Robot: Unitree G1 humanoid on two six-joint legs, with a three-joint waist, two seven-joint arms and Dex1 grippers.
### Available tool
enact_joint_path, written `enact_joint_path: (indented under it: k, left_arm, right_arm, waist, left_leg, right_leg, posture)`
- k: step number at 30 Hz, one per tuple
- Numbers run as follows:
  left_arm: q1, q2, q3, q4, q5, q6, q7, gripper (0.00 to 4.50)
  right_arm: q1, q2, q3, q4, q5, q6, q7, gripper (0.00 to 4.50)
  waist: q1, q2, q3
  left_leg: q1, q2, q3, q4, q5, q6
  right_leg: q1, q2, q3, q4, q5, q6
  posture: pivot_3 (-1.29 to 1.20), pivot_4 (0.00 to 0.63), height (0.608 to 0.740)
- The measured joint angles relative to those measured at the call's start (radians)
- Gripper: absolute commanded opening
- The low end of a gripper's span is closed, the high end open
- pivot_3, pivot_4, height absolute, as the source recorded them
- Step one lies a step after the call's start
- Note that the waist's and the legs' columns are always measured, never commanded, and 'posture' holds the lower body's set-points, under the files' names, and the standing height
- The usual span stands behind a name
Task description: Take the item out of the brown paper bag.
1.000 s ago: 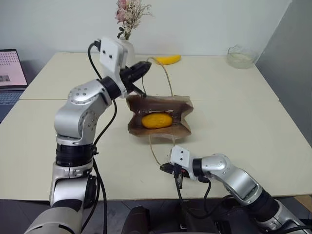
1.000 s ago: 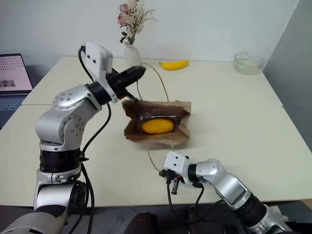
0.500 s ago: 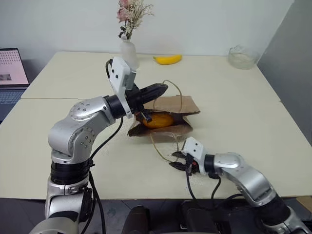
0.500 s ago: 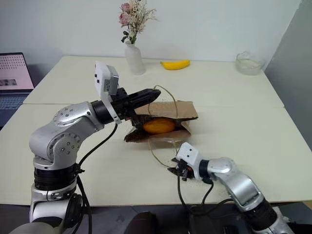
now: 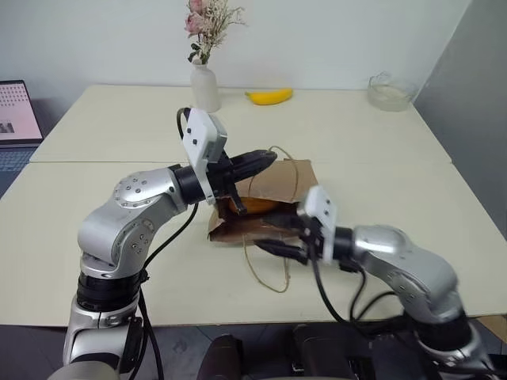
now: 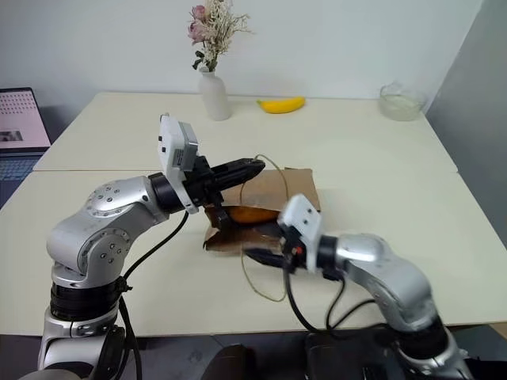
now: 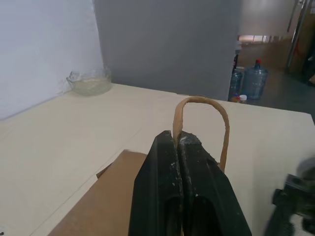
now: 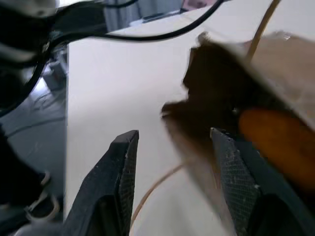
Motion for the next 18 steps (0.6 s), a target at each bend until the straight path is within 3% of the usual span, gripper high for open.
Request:
enact_joint_path:
  k: [4,7,10,12,18]
  left_arm:
    - [-0.003,0.012,0.001,0.008,0.013,-0.028,-0.005,0.0]
    - [-0.004,0.014,0.003,0.009,0.013,-0.029,-0.002,0.0]
    - [-0.014,0.013,0.009,0.027,0.012,-0.029,0.018,0.0]
    - [-0.032,0.012,0.016,0.049,0.012,-0.03,0.027,0.0]
    - [-0.087,-0.009,0.063,0.106,-0.018,-0.007,0.072,0.0]
  right_arm:
    - [-0.061,0.064,0.068,0.191,-0.149,-0.057,-0.127,2.41]
    - [-0.076,0.075,0.103,0.25,-0.244,-0.108,-0.188,2.96]
    - [-0.075,0.053,0.164,0.258,-0.336,-0.161,-0.209,4.03]
    - [-0.076,0.021,0.214,0.251,-0.408,-0.203,-0.213,4.46]
    - [-0.11,-0.076,0.35,0.252,-0.623,-0.341,-0.189,4.46]
  waist:
    - [0.002,0.0,0.0]
    - [0.003,0.0,0.0]
    - [0.003,0.0,0.0]
    - [0.002,0.0,0.0]
    - [0.001,0.0,0.0]
  left_leg:
    - [-0.003,-0.001,0.001,0.0,0.0,0.0]
    - [-0.004,-0.001,0.002,0.0,0.0,0.0]
    - [-0.004,-0.001,0.001,0.0,0.0,0.0]
    - [-0.004,-0.001,0.001,0.0,0.0,0.0]
    - [-0.003,-0.001,0.001,0.0,0.0,0.0]
  right_leg:
    - [-0.002,-0.001,0.001,-0.002,0.0,0.0]
    - [-0.002,-0.002,0.001,-0.003,-0.001,0.002]
    - [-0.002,-0.002,0.001,-0.003,-0.001,0.002]
    - [-0.003,-0.001,0.001,-0.002,-0.001,0.002]
    - [-0.003,-0.001,0.001,0.0,-0.001,0.002]
  posture:
    - [0.0,0.15,0.74]
    - [0.0,0.15,0.74]
    - [0.0,0.15,0.74]
    - [0.0,0.15,0.74]
    - [0.0,0.15,0.74]
